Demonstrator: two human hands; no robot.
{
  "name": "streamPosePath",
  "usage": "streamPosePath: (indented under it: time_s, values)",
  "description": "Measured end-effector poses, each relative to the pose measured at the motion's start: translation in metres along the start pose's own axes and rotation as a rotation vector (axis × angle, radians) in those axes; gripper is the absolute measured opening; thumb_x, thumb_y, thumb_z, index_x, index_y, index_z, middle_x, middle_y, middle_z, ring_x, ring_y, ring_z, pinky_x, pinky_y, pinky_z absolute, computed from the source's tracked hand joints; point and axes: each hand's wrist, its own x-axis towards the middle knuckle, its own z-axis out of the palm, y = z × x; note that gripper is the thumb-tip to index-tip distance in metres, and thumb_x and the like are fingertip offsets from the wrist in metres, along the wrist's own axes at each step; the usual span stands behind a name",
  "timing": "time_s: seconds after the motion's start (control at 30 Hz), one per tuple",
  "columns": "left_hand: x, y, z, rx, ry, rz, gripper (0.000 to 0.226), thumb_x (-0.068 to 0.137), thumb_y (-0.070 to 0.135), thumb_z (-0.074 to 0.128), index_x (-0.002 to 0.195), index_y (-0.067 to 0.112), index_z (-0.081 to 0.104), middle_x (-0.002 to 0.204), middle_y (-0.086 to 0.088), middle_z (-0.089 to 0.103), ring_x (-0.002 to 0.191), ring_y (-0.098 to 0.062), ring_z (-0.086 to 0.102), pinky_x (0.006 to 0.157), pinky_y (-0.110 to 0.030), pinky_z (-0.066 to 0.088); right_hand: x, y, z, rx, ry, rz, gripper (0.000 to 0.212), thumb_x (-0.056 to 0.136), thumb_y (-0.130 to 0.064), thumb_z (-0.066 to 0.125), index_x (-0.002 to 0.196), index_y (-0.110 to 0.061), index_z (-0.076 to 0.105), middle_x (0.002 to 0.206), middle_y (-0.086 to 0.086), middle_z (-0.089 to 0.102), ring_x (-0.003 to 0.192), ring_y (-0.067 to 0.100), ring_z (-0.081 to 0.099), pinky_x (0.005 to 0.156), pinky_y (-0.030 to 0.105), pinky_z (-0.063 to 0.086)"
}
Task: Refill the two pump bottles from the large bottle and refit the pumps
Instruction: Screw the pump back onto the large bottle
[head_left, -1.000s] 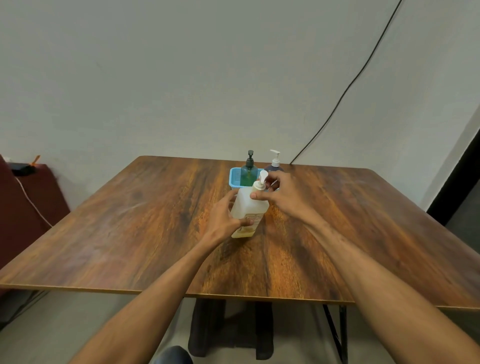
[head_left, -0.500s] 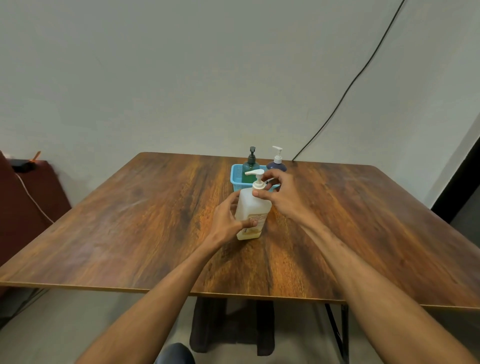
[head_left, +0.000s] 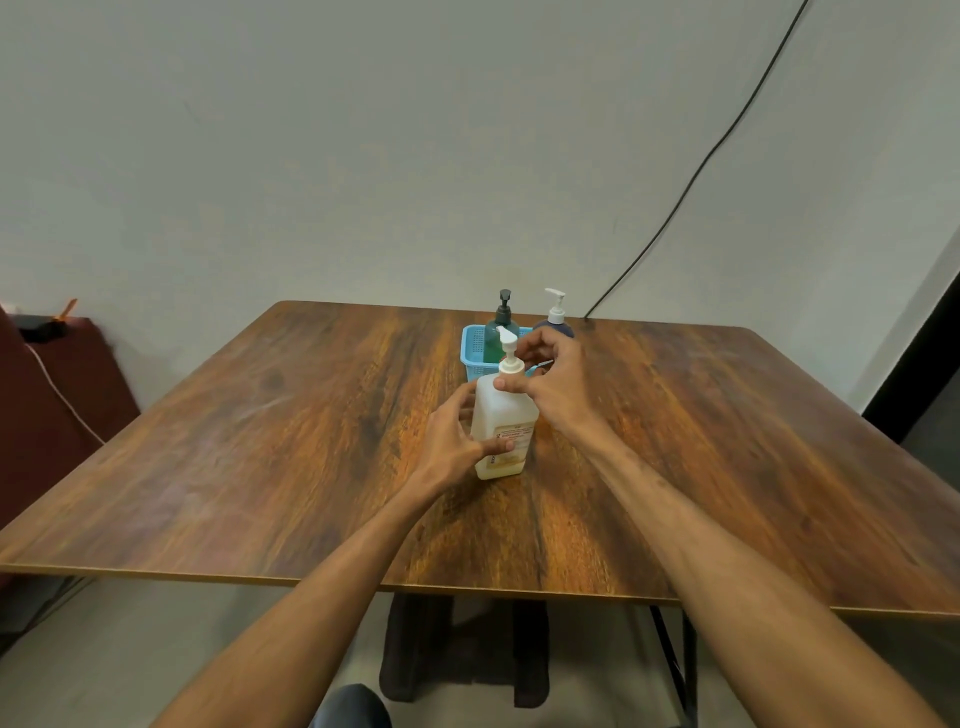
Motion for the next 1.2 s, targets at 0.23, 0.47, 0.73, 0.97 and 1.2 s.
streamPosePath:
  time_s: [0.23, 0.47, 0.73, 0.97, 1.2]
  values:
    - [0.000, 0.000, -0.001, -0.006, -0.007, -0.007, 0.083, 0.069, 0.019, 0.091, 0.140, 0.021, 0.049, 0.119, 0.009, 0.060, 0.113, -0.017, 0.063, 0.092, -0.038, 0.059, -0.012, -0.002, 0.007, 0.042, 0.135, -0.051, 0.047, 0.062, -0.005, 0.092, 0.091, -0.008, 0.056, 0.087, -0.002, 0.066, 0.078, 0.006, 0.064, 0.064, 0.018, 0.052]
    - [0.000, 0.001, -0.003, -0.043, -0.029, -0.028, 0.083, 0.070, 0.013, 0.090, 0.142, 0.019, 0.048, 0.123, 0.007, 0.060, 0.117, -0.018, 0.060, 0.097, -0.039, 0.056, -0.009, -0.001, 0.007, 0.017, 0.102, -0.033, 0.051, 0.066, -0.006, 0.092, 0.093, -0.018, 0.050, 0.091, 0.001, 0.070, 0.082, 0.011, 0.071, 0.067, 0.030, 0.059]
    - [0.002, 0.002, -0.007, -0.053, -0.059, -0.047, 0.084, 0.072, 0.012, 0.088, 0.144, 0.017, 0.046, 0.136, -0.002, 0.060, 0.120, -0.015, 0.057, 0.099, -0.033, 0.050, 0.000, 0.001, -0.009, 0.082, -0.171, -0.028, 0.049, 0.084, 0.005, 0.074, 0.098, -0.034, 0.048, 0.100, -0.015, 0.075, 0.106, 0.012, 0.072, 0.092, 0.047, 0.059]
    - [0.003, -0.001, -0.005, -0.033, -0.056, -0.066, 0.084, 0.072, 0.015, 0.088, 0.144, 0.019, 0.045, 0.136, -0.001, 0.060, 0.118, -0.014, 0.057, 0.098, -0.036, 0.051, -0.002, 0.004, -0.005, 0.084, -0.163, -0.049, 0.050, 0.089, 0.001, 0.069, 0.097, -0.043, 0.048, 0.110, -0.007, 0.074, 0.109, 0.011, 0.070, 0.094, 0.048, 0.058]
    - [0.003, -0.003, -0.006, -0.031, -0.042, -0.061, 0.085, 0.070, 0.017, 0.090, 0.143, 0.020, 0.046, 0.133, 0.002, 0.059, 0.119, -0.018, 0.059, 0.096, -0.036, 0.053, 0.000, 0.003, -0.005, 0.076, -0.063, -0.092, 0.051, 0.078, -0.006, 0.082, 0.099, -0.034, 0.046, 0.103, -0.002, 0.074, 0.102, 0.013, 0.072, 0.087, 0.046, 0.061]
